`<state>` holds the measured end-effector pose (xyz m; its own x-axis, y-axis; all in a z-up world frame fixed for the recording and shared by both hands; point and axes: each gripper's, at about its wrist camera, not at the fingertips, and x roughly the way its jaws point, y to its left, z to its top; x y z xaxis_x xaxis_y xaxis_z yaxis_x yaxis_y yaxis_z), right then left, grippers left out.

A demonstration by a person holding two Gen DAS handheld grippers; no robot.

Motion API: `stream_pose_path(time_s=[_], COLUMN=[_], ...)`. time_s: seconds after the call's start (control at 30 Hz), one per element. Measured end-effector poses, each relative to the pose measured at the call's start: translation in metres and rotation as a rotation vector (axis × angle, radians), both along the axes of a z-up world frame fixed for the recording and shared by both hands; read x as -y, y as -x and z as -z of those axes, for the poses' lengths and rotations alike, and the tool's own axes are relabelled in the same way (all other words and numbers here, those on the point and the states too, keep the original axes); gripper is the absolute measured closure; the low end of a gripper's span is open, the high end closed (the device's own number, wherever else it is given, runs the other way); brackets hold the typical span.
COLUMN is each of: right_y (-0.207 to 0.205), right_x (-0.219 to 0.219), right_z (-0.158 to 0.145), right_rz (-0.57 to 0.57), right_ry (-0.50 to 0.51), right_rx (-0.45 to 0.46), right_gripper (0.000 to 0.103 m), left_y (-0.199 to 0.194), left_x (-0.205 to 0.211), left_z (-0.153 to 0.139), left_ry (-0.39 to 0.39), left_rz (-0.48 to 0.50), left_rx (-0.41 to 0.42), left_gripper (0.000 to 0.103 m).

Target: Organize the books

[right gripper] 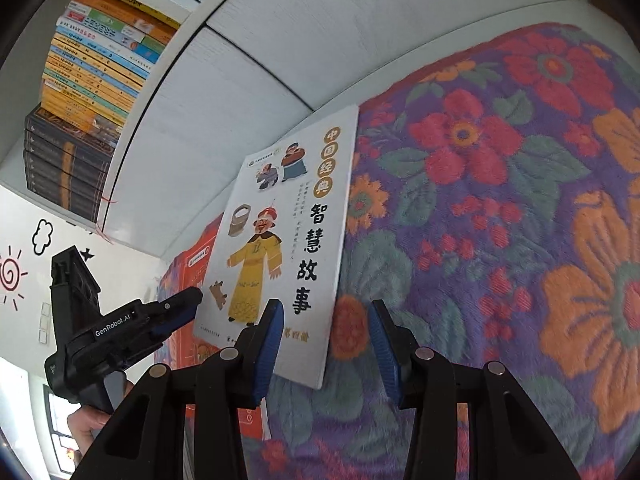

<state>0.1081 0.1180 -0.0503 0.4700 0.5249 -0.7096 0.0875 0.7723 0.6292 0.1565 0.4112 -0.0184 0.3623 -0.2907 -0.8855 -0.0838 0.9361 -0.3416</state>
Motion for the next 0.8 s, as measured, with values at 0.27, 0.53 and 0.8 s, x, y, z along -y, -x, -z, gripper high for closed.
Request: stream_pose_path(time_s=[0.27,0.53,0.8], right_y=[-0.008,0.020,0.072], right_x=[-0.007,0.026,0.068], right_z=[0.003,-0.004,-0.007], right_rz=[-0.094,-0.180,-0.192], right_ry=[-0.003,0.020,0.040], right_rx=[-0.024,-0.067,-0.126], right_gripper=[0.058,0.058,0.059], left_y=[0.018,0.089,0.144], left_x=[0.041,0.071,0.068], left_z=[-0.003,-0.006,-0.002], left_ry=[-0.126,-0.086,0.042], left_rz=[0.115,0.157,0.105], left_rx=[-0.011,-0.032,-0.091], left_gripper=[0.068,0.068,0.068])
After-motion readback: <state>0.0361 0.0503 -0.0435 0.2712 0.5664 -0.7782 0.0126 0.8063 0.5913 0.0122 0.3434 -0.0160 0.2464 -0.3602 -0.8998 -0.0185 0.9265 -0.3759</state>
